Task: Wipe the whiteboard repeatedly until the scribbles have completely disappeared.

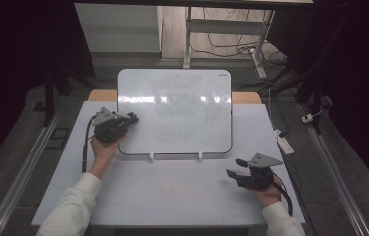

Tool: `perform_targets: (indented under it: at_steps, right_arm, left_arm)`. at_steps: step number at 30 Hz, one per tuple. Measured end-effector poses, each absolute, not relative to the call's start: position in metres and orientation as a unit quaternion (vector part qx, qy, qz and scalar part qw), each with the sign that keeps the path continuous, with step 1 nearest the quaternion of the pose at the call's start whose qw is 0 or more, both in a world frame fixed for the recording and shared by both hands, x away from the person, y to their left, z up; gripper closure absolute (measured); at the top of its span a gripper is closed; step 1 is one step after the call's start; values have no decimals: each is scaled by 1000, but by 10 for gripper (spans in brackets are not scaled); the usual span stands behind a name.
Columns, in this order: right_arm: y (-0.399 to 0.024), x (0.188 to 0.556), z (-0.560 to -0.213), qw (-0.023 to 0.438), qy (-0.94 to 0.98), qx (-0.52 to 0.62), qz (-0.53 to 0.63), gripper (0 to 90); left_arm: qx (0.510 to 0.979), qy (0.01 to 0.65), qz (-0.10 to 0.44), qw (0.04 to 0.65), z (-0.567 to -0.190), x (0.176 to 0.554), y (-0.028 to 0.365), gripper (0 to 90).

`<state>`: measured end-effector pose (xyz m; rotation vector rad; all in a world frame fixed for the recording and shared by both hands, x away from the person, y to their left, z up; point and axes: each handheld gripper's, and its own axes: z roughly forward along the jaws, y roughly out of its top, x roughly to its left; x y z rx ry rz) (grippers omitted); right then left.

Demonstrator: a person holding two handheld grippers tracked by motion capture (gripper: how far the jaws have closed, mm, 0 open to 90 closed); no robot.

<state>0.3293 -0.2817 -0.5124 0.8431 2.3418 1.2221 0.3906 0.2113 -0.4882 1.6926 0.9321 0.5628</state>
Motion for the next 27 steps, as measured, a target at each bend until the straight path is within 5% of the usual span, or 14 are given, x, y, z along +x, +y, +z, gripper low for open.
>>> perform_targets:
  at_steps: [8, 16, 27]
  right_arm:
    - [-282, 329, -512, 183, 830, 299, 434, 413]
    - [-279, 329, -513, 181, 834, 294, 431, 413]
    - [-279, 330, -513, 180, 834, 296, 430, 411]
  left_arm:
    - [668, 435, 255, 547, -481, 395, 254, 784]
    - [705, 397, 246, 534, -493, 383, 220, 784]
    - [685, 422, 241, 543, -492, 383, 238, 784]
